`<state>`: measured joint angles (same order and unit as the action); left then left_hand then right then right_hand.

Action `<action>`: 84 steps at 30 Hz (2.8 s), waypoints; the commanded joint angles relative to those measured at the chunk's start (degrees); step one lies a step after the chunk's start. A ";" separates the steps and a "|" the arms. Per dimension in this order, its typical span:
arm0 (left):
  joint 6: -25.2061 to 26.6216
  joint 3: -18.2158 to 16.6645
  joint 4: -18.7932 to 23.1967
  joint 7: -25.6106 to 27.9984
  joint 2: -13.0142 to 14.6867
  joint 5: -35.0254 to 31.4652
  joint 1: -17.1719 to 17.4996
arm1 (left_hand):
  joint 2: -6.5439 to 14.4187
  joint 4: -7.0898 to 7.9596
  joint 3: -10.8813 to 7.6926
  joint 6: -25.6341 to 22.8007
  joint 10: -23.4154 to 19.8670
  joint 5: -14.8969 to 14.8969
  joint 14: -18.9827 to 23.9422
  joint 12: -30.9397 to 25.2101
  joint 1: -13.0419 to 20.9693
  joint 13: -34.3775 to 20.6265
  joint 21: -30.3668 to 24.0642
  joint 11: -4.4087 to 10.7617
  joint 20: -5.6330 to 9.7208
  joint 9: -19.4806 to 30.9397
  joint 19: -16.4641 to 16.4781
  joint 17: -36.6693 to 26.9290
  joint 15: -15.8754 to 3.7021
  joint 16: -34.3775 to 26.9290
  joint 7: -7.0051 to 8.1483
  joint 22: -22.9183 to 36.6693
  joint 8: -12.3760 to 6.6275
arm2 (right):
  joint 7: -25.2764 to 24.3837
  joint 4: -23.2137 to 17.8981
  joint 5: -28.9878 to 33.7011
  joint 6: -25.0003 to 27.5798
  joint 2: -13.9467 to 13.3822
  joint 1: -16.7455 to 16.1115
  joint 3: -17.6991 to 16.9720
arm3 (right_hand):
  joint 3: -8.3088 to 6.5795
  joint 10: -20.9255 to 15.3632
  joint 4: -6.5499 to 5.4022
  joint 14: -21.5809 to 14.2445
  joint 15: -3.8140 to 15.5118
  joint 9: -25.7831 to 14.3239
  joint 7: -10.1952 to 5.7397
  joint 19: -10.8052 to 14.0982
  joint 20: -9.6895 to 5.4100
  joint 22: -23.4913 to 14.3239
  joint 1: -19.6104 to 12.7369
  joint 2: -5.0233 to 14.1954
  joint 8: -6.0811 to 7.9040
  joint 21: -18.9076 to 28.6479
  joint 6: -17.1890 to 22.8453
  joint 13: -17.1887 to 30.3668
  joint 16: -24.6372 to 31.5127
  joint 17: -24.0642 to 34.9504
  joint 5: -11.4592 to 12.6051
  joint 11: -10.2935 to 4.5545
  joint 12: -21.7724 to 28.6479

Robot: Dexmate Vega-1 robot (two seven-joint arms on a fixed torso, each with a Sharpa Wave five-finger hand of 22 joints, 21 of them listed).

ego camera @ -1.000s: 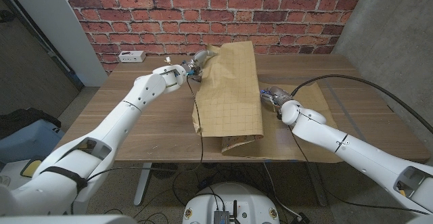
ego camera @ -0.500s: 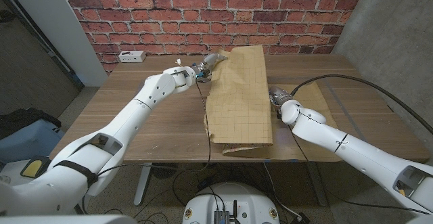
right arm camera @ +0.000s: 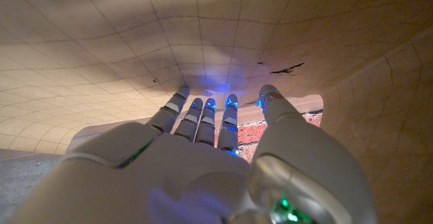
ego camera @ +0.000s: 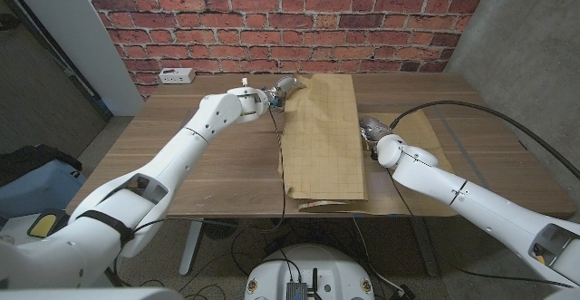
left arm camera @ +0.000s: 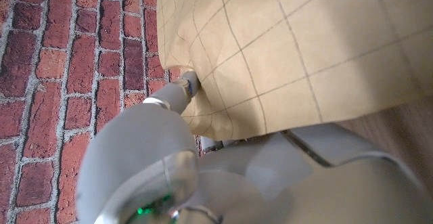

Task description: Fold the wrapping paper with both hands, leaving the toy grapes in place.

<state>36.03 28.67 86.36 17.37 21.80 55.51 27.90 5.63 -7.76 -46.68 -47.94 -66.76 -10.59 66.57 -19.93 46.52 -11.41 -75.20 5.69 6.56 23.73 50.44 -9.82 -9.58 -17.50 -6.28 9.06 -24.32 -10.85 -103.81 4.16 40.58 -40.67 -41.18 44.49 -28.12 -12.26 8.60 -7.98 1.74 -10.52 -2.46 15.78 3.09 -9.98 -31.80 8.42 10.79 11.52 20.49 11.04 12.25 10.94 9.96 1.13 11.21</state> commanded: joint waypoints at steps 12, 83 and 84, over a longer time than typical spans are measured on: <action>-11.57 6.19 -16.36 -37.22 0.16 -5.51 -6.35 | -12.34 3.82 12.15 24.21 25.61 0.58 -22.98 9.15 -22.85 -0.86 14.12 -11.47 -10.00 -7.21 -10.76 -1.38 11.81 6.56 -2.06 0.37 14.44 | 0.09 0.11 -0.10 -1.87 0.27 0.12 -0.70 | 2.78 1.97 -0.70 0.64 -0.68 -0.29 -0.22 -0.56 1.47 -0.12 2.71 -3.12 -0.49 -0.37 -2.61 0.22 -0.63 0.13 -0.07 -0.44 -0.41; -17.33 -0.30 -18.46 -57.36 -6.49 3.21 1.14 | -9.20 4.76 23.42 43.89 49.98 -1.17 -45.38 8.51 -36.23 0.13 41.20 -18.18 -18.67 -12.81 -17.75 -0.29 18.28 6.84 -1.77 0.88 12.74 | 8.26 -12.27 33.18 39.41 -6.03 8.82 10.61 | 4.49 11.09 1.52 16.57 -1.98 -0.23 -5.44 -18.60 4.53 0.02 -1.34 -5.41 1.18 -0.49 -9.59 0.11 -1.52 -0.23 2.79 -6.63 0.07; -17.29 -0.23 -18.31 -57.07 -6.47 3.25 1.18 | -9.18 4.73 23.40 43.96 50.01 -1.14 -45.40 8.52 -36.19 0.13 41.25 -18.18 -18.68 -12.81 -17.79 -0.29 18.27 6.84 -1.75 0.88 12.78 | 9.17 -11.54 36.86 39.41 -4.98 7.22 9.42 | 4.18 10.93 1.50 16.42 -1.83 -0.23 -5.37 -18.14 4.34 0.02 -1.88 -5.05 1.21 -0.31 -9.38 0.10 -1.39 -0.25 2.79 -6.71 0.12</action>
<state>17.89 28.01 65.88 -42.28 14.68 57.24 28.16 -3.95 -2.93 -22.90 -3.99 -16.42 -11.95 21.39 -11.05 10.05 -11.19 -34.09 -12.40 -12.17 10.92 32.31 -10.13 8.80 -10.43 -6.86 9.74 -11.69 -4.09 -116.70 21.65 73.38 -48.54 -27.51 55.73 -23.10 -1.25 10.19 8.02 -0.30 -10.52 -7.86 -2.96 7.85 -9.86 -32.41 2.98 11.67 10.66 10.06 11.04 10.42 10.65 12.36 -4.86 11.02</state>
